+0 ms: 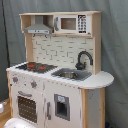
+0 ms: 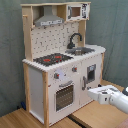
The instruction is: Play with the kitchen
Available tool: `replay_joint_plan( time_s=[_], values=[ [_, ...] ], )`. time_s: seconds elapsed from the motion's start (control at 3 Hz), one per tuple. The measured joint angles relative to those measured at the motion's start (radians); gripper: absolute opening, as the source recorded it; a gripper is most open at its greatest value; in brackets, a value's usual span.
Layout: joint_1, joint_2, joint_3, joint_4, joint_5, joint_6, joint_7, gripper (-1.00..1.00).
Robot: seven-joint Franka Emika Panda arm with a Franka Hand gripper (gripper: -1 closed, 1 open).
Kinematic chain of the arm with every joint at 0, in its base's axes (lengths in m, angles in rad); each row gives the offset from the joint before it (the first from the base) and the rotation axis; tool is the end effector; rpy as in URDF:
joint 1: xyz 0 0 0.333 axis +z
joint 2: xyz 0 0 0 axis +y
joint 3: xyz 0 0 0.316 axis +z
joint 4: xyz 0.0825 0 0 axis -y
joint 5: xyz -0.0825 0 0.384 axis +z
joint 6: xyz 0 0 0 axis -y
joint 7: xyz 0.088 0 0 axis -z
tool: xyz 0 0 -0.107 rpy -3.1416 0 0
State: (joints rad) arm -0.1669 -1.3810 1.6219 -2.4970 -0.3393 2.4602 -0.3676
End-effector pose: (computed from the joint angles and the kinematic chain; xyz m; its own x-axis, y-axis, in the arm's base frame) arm 0.1223 0.4484 0.2997 0.1399 0.7606 -0.6340 0.0873 0.6283 0.7730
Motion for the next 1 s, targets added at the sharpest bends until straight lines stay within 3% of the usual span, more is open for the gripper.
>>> replay_joint_plan(
  time_s=[0.33, 1.0],
  values=[
    [0.040, -0.002, -0.061, -0.015, -0.001, -0.002, -0.070, 1.00],
    [0.031, 0.002, -0.128, -0.017, -0.001, 0.042, -0.266, 1.00]
  ],
)
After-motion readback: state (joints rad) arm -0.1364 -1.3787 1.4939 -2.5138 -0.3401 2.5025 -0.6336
